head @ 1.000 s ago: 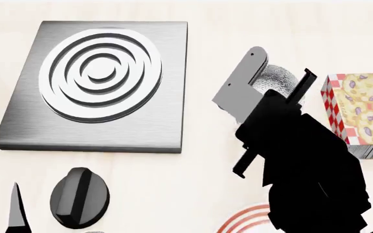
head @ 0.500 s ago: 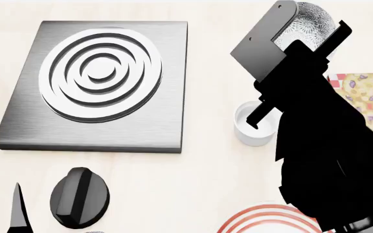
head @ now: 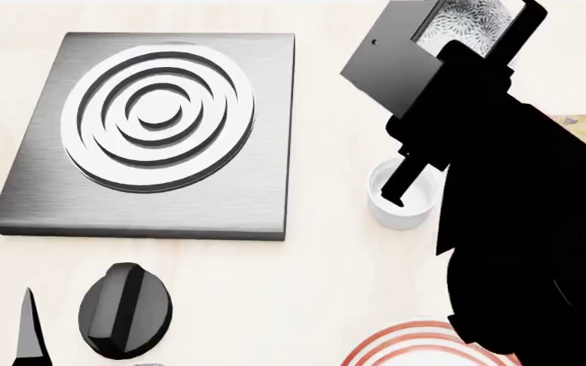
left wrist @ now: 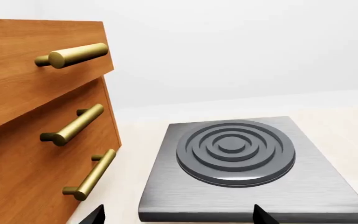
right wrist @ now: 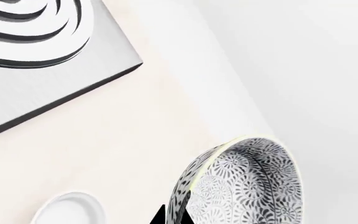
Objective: Pick the akita bowl on the ramekin and place it on the plate.
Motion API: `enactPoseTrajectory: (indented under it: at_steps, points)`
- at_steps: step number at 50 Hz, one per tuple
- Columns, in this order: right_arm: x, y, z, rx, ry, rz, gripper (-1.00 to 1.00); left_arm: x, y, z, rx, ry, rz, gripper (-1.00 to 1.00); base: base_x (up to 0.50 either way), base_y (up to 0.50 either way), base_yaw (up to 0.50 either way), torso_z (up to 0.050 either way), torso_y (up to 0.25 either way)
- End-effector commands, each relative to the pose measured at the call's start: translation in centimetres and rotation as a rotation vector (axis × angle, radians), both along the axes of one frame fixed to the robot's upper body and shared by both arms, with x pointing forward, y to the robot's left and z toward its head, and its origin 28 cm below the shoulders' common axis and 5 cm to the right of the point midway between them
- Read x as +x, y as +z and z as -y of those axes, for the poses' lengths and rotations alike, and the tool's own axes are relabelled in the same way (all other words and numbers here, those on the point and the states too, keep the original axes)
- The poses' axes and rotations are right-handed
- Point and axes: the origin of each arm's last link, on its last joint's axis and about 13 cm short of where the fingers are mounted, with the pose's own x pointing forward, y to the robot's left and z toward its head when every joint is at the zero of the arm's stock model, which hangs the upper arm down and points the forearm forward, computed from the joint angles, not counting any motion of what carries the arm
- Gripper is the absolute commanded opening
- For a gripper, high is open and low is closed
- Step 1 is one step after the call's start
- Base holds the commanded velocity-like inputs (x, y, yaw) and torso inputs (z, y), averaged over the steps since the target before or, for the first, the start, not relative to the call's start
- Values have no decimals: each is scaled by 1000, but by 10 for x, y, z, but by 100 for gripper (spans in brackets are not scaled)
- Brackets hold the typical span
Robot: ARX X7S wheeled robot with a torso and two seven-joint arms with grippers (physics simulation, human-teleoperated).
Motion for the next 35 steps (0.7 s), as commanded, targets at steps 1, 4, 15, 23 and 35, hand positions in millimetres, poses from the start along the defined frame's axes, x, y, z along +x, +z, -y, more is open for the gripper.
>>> enactPoseTrajectory:
  at_steps: [1,4,15,23,35]
  points:
    - [-21,23,-1,47,37,34,-100,-2,-1,-1,-4,-34,27,100,0,0,0,0,0]
    - [-24,19,-1,50,44,21,-100,-2,-1,-1,-2,-34,28,100,0,0,0,0,0]
    - [-45,17,3,-49,77,-81,-100,-2,0,-1,-2,-32,29,100,0,0,0,0,0]
    - [-70,14,2,-128,99,-127,-100,-2,0,0,-1,-32,29,100,0,0,0,0,0]
    - [-96,8,0,-255,132,-228,-100,-3,0,0,0,-32,29,100,0,0,0,0,0]
